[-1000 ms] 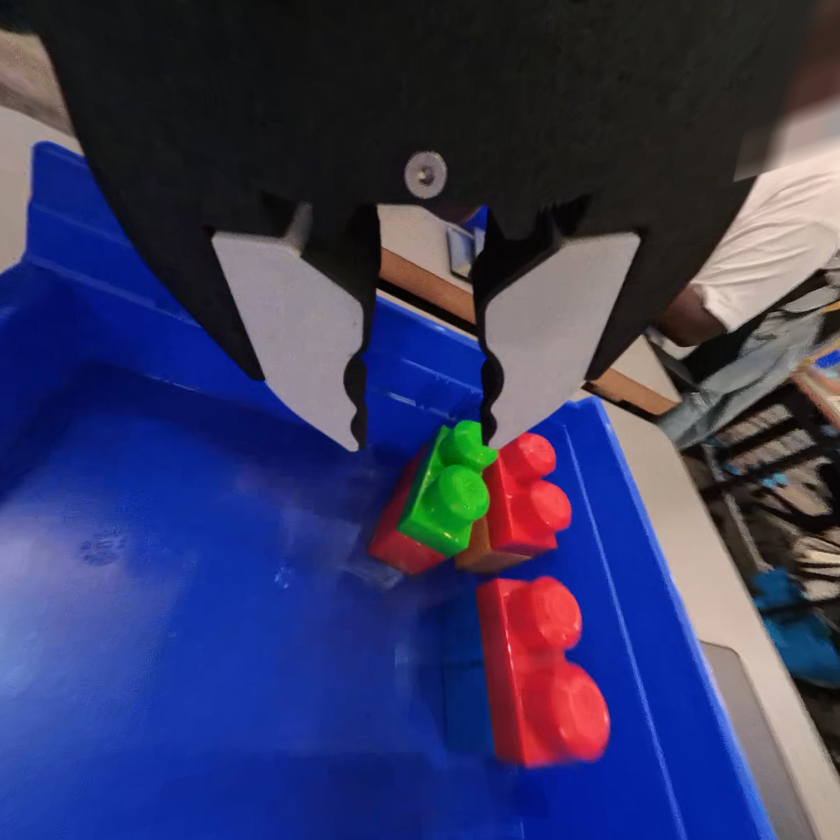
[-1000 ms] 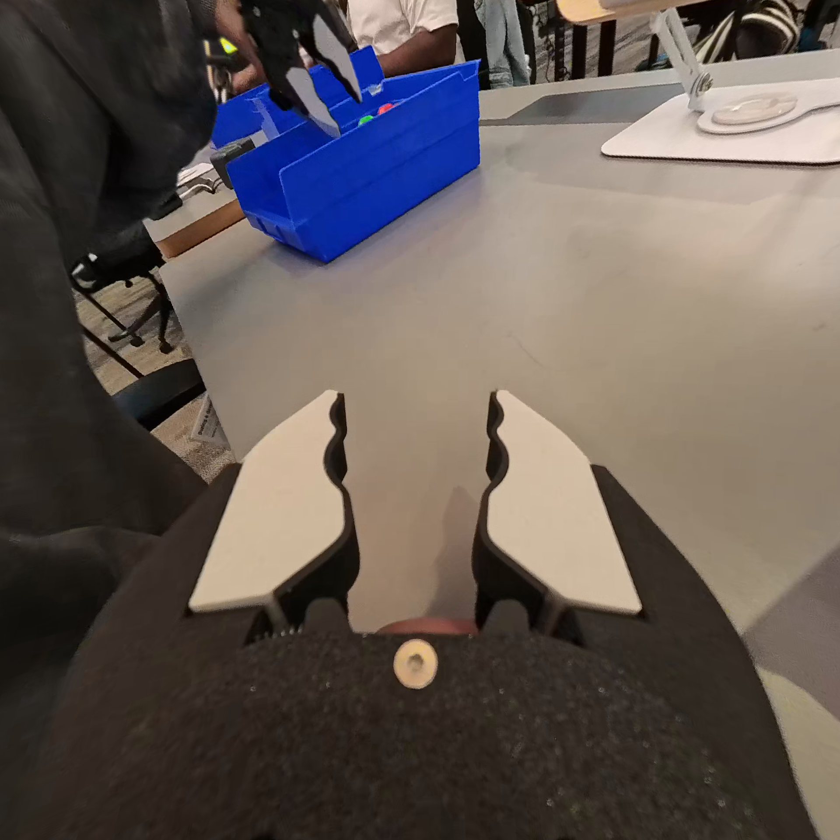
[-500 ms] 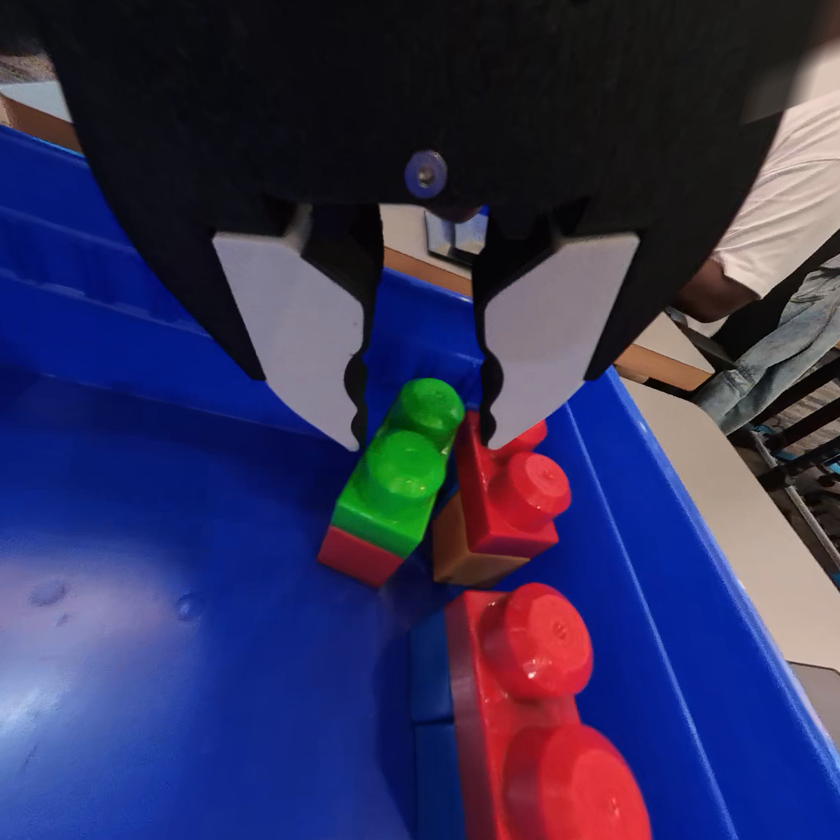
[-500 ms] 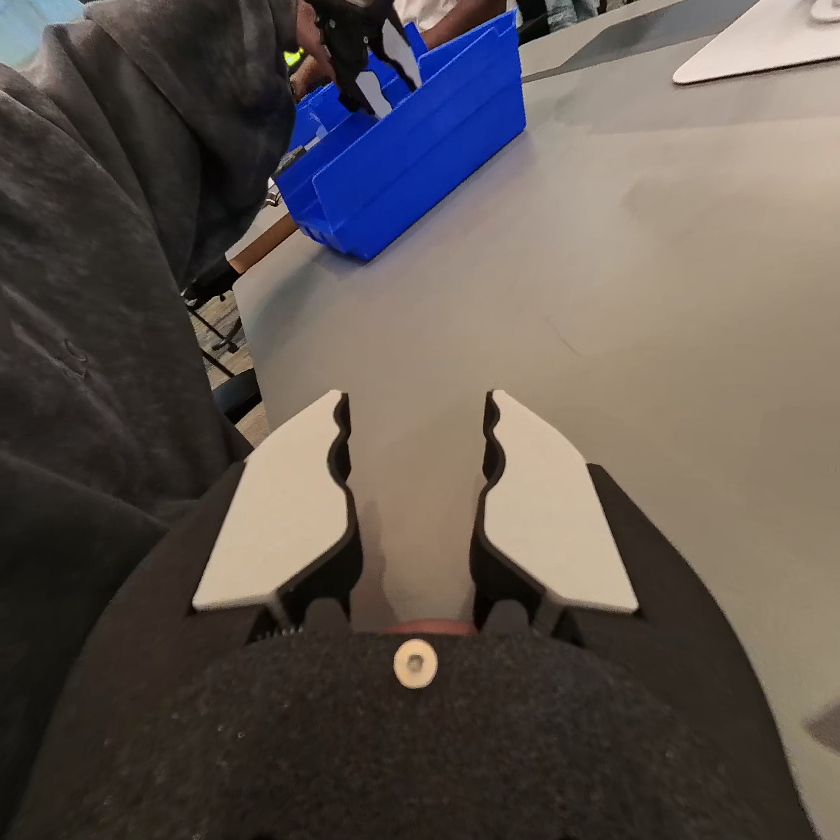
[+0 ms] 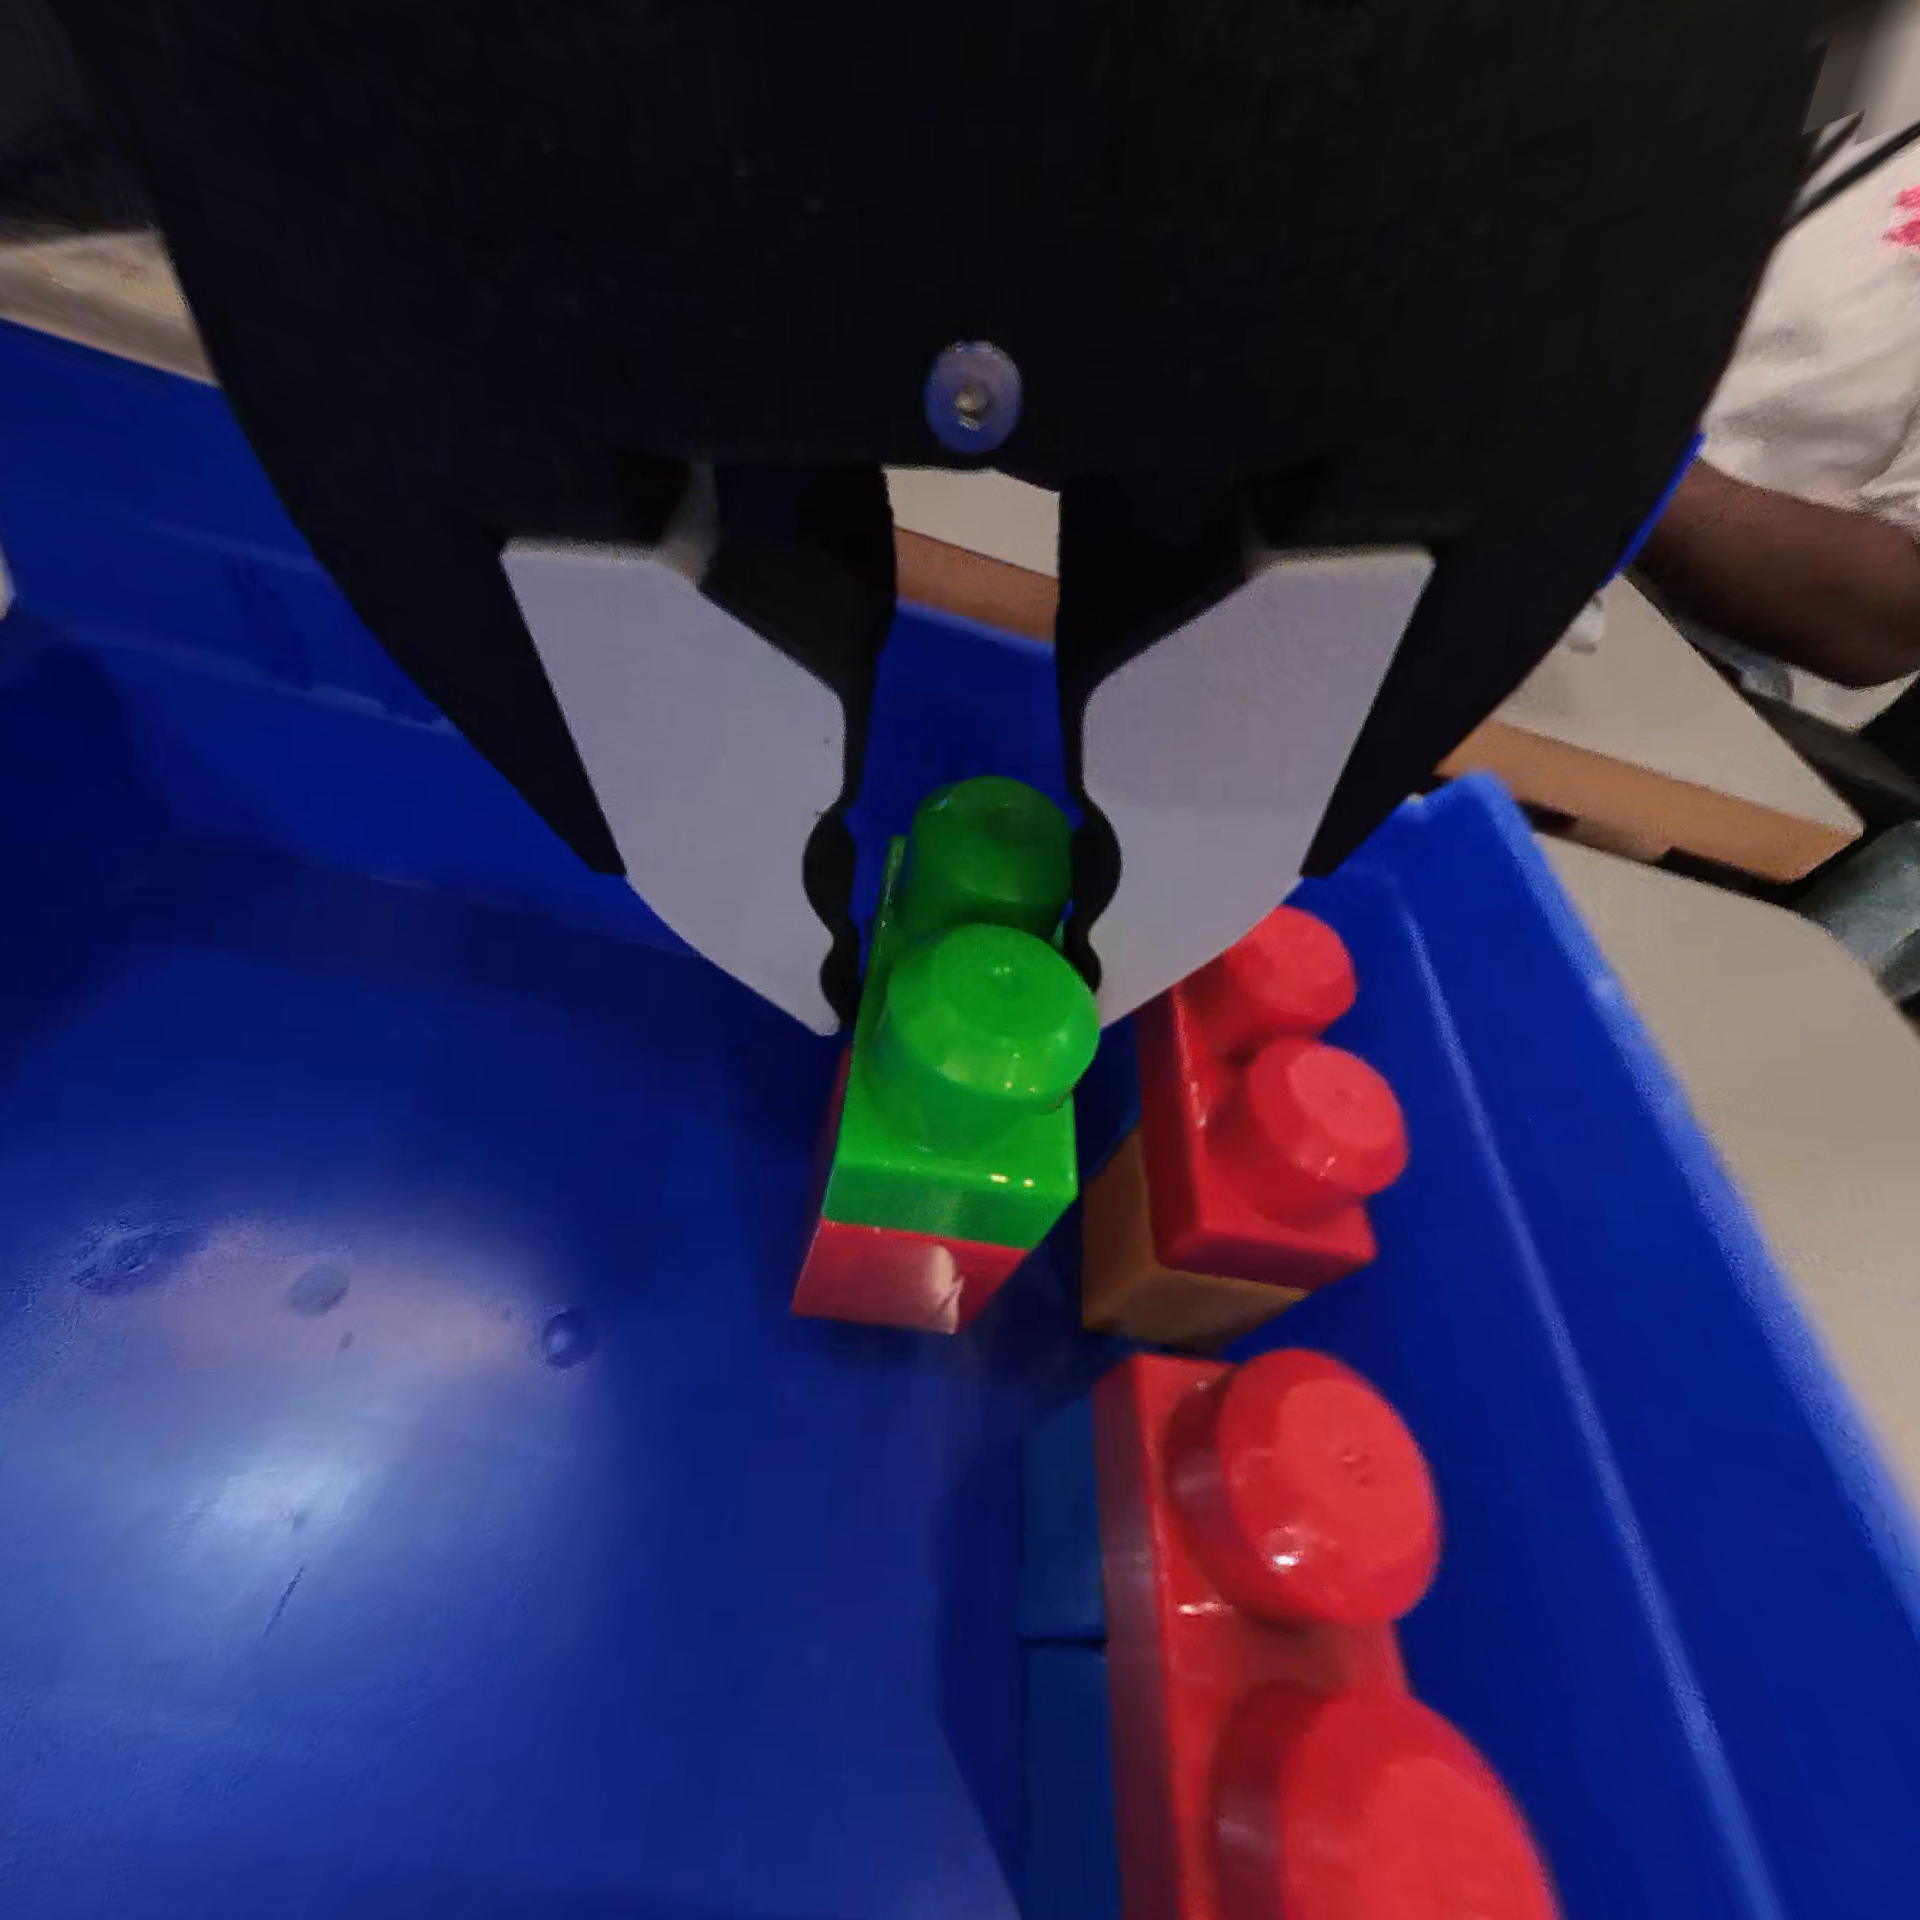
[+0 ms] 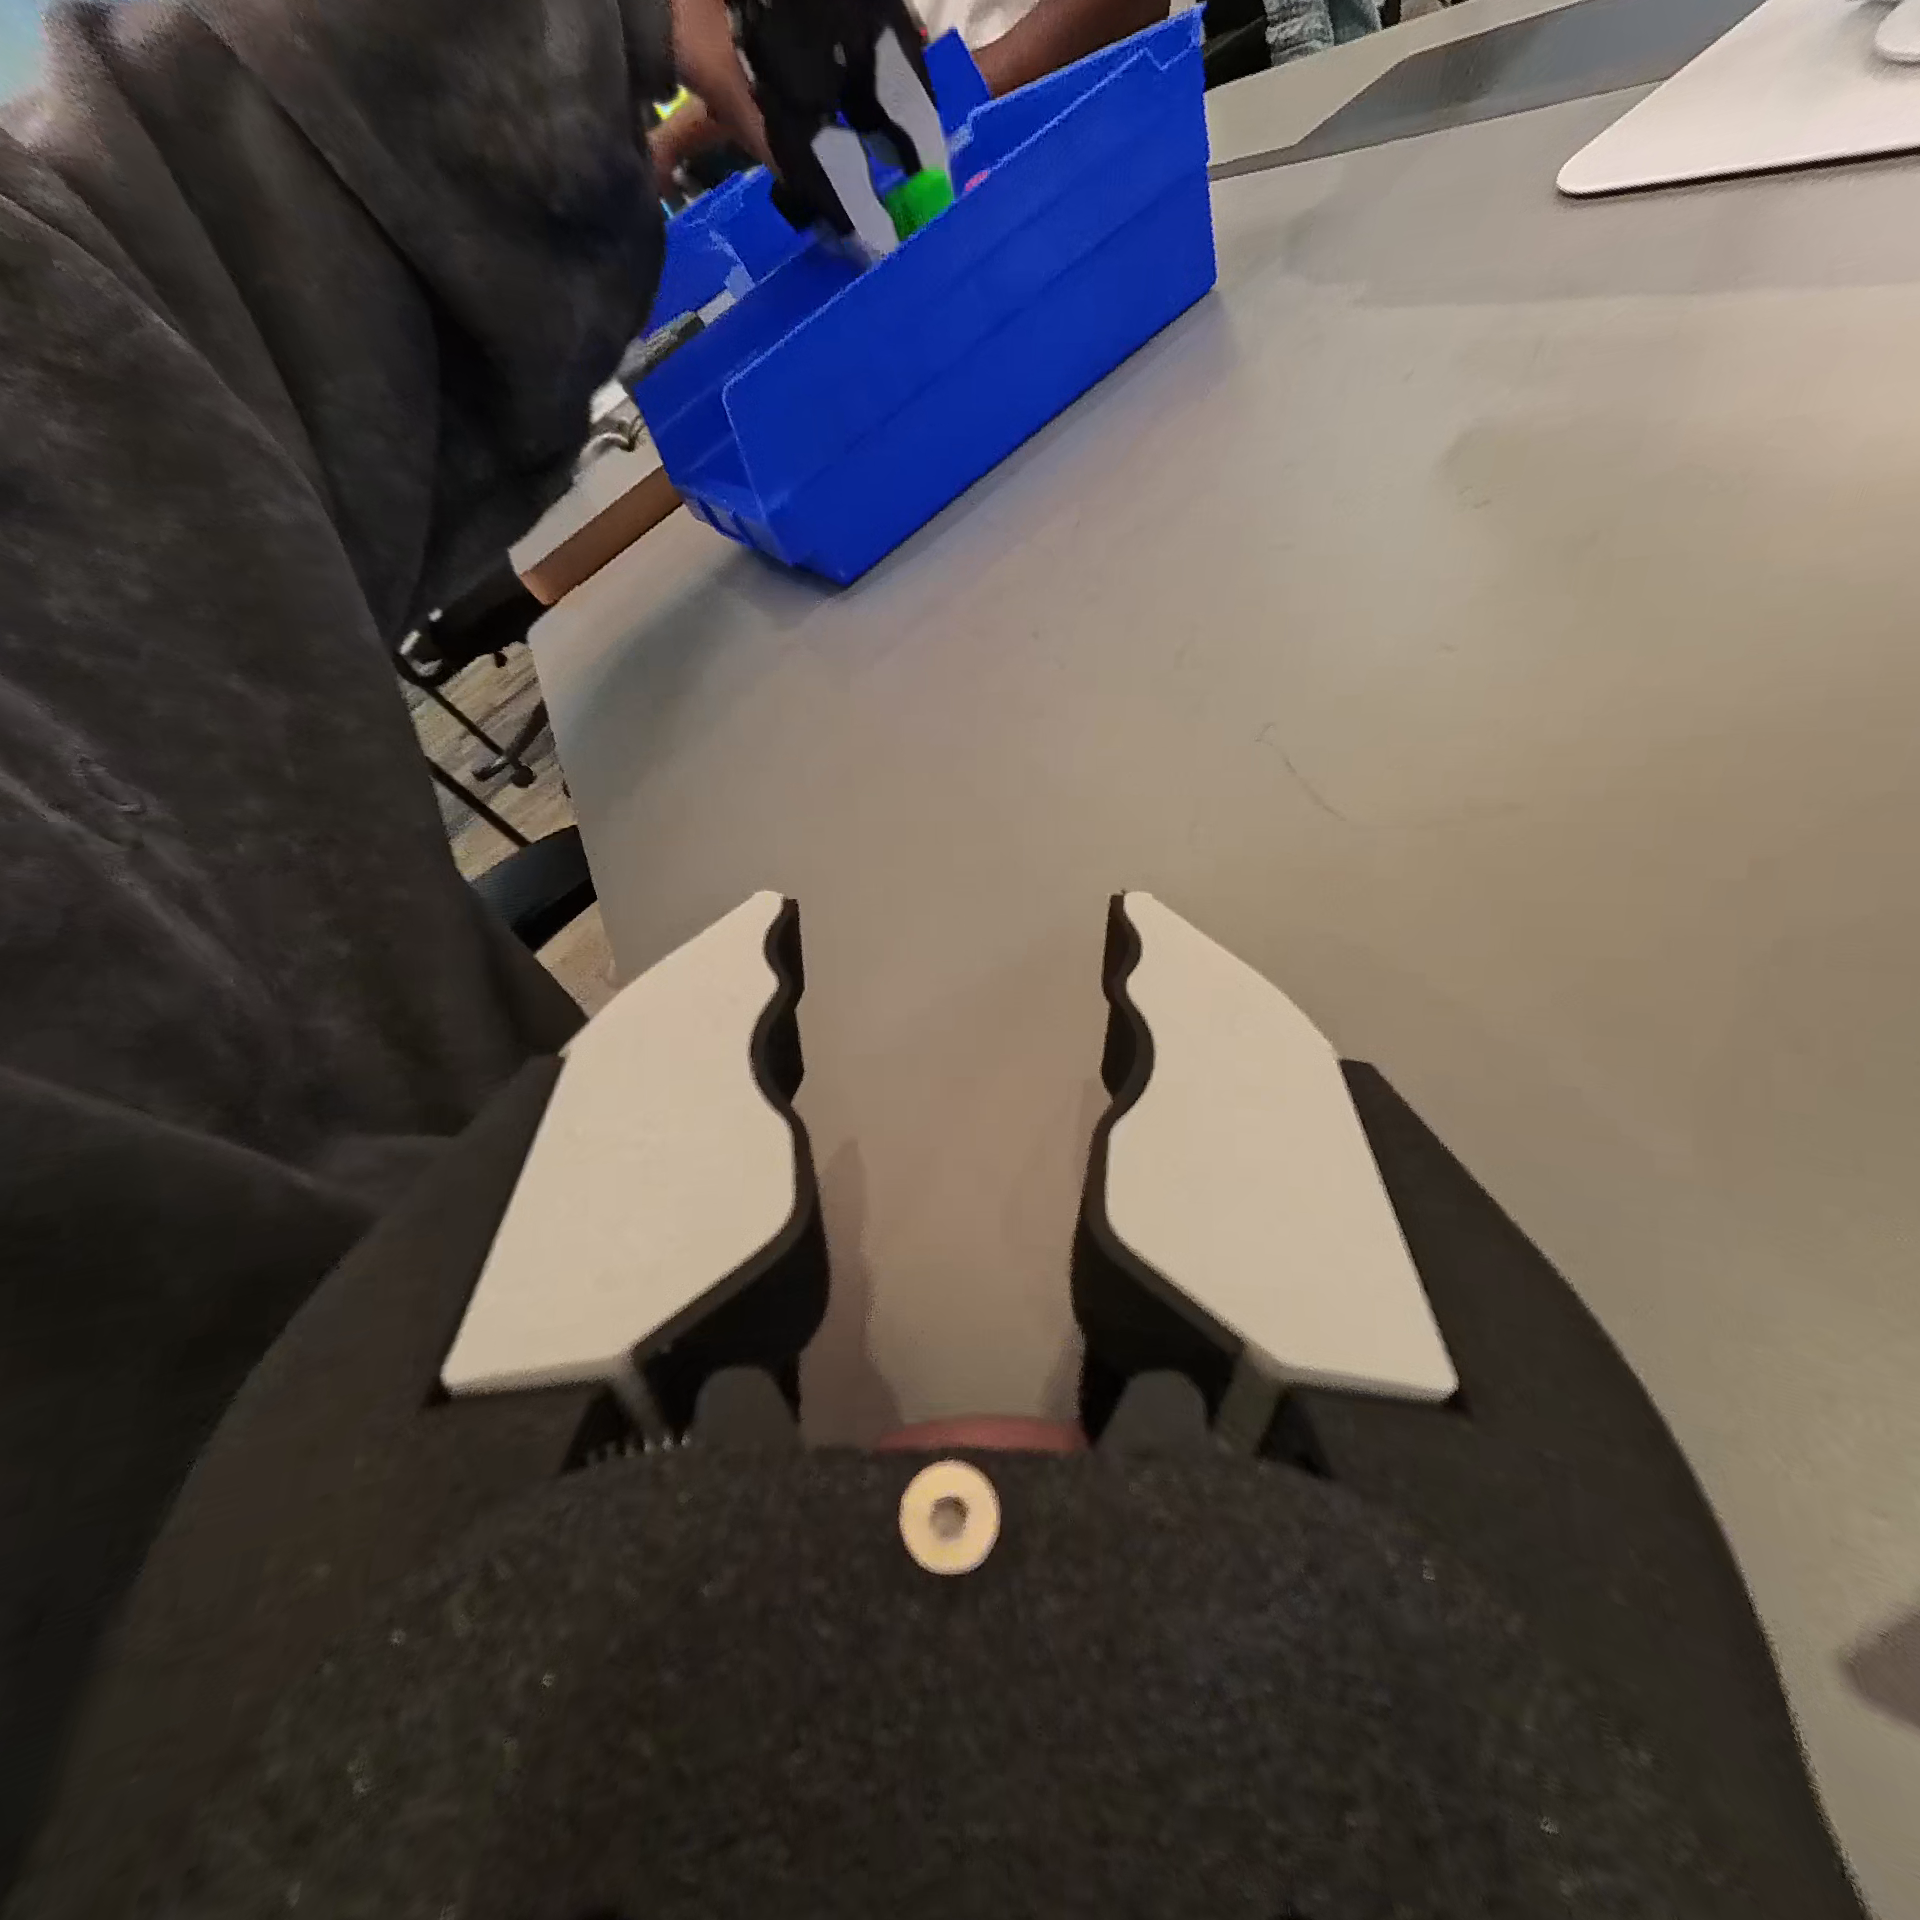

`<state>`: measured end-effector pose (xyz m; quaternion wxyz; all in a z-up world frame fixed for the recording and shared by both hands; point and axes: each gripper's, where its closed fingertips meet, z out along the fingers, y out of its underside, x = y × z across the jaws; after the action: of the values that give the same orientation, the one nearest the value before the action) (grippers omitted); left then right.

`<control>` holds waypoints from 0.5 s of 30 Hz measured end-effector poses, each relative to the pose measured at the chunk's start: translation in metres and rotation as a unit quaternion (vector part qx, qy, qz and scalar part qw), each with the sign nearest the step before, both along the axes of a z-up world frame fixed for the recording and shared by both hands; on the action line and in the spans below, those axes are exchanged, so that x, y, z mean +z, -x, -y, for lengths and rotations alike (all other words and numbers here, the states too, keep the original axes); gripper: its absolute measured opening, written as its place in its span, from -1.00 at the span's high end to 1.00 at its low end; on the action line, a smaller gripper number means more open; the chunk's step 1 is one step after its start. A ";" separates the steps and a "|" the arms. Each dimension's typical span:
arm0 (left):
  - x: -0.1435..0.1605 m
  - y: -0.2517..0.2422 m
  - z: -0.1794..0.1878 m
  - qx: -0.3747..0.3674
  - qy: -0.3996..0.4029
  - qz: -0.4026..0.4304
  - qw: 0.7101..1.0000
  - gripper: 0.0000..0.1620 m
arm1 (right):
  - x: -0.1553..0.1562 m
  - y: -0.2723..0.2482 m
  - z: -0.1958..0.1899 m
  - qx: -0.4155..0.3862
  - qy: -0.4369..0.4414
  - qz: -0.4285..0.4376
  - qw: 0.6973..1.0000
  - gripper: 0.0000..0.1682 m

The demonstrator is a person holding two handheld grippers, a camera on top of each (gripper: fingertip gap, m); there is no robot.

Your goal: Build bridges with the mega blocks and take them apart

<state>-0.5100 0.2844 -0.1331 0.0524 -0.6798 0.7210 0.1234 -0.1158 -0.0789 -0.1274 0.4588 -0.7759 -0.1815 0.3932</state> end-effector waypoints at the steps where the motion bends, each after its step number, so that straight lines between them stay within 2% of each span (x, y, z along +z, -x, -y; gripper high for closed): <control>1: 0.009 -0.003 0.004 0.017 -0.004 0.014 1.000 0.53 | 0.001 0.001 -0.001 0.002 -0.002 0.005 1.000 0.34; 5: 0.054 -0.026 0.024 0.106 -0.030 0.098 0.989 0.54 | 0.006 0.004 -0.009 0.011 -0.032 0.060 0.998 0.33; 9: 0.092 -0.074 0.066 0.211 -0.018 0.194 0.958 0.54 | 0.014 0.011 -0.033 -0.003 -0.094 0.157 0.983 0.22; 13: 0.118 -0.143 0.123 0.283 0.051 0.287 0.914 0.54 | 0.021 0.028 -0.066 -0.026 -0.157 0.265 0.951 0.10; 15: 0.123 -0.185 0.154 0.294 0.105 0.329 0.891 0.54 | 0.023 0.041 -0.080 -0.027 -0.168 0.301 0.938 0.05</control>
<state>-0.3246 0.1306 -0.0098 0.1760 -0.8640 0.4386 -0.1738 -0.1567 0.0009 -0.1041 0.5170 -0.7739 -0.3539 0.0929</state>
